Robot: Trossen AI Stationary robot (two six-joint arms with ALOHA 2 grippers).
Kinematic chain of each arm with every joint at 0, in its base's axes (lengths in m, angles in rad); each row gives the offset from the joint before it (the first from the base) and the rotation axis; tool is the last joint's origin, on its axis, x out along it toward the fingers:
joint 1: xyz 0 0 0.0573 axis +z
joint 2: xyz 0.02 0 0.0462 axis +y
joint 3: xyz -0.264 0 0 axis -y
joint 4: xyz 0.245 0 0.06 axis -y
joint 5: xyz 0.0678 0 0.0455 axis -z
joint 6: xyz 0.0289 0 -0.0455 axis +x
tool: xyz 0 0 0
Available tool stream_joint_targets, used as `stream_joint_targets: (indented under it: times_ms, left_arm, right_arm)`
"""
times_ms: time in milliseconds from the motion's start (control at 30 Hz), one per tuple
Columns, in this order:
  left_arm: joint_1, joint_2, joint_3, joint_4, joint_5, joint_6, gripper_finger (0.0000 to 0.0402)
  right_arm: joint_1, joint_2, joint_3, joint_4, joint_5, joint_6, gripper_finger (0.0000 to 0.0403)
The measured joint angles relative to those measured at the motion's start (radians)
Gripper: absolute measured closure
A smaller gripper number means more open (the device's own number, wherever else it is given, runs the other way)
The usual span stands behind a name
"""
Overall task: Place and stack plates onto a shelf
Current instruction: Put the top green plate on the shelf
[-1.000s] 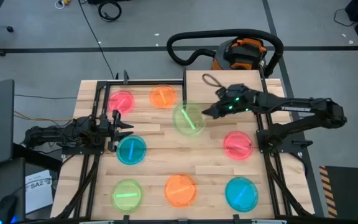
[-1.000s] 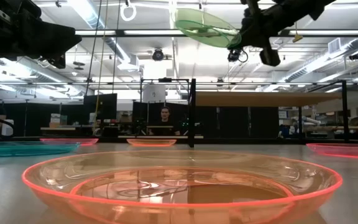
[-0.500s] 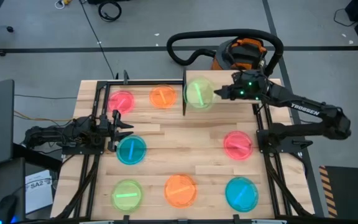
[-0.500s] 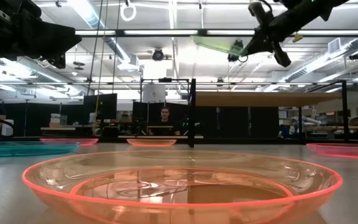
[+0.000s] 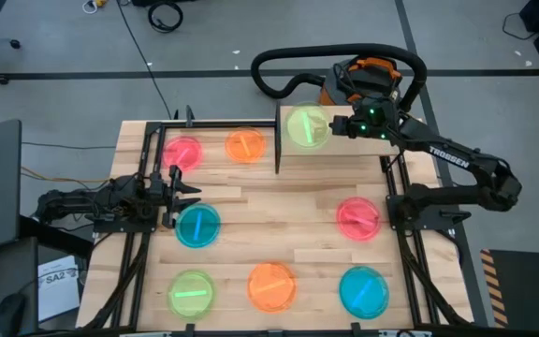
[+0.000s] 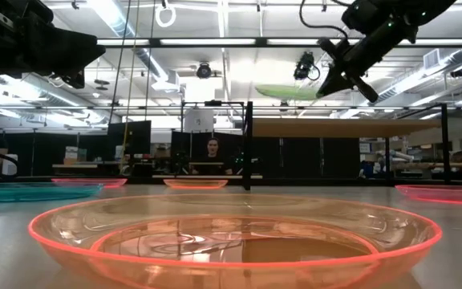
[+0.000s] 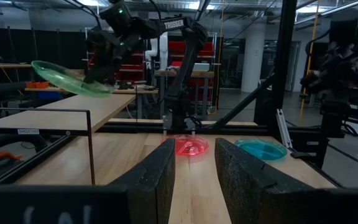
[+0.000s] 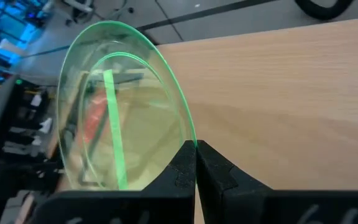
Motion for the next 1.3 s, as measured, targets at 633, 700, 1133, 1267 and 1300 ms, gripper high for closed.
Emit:
stream_joint_targets:
  times_ms: [633,700,1133,1267,1300]
  left_arm:
    - [0.000,0.000,0.000,0.000,0.000,0.000,0.0280]
    - [0.000,0.000,0.000,-0.001,0.000,0.000,0.0280]
    - [0.000,0.000,0.000,-0.001,0.000,0.000,0.0280]
    - [0.000,0.000,0.000,-0.001,0.000,0.000,0.0280]
    - [0.000,0.000,0.000,-0.001,0.000,0.000,0.0280]
  right_arm:
    - [-0.055,0.139,0.000,0.013,-0.008,-0.025,0.0396]
    - [-0.055,0.151,0.000,0.017,-0.008,-0.025,0.0396]
    - [-0.055,0.176,0.000,0.093,-0.004,-0.025,0.0386]
    - [-0.055,0.176,0.000,0.122,-0.003,-0.025,0.0380]
    - [-0.055,0.176,0.000,0.126,-0.003,-0.025,0.0380]
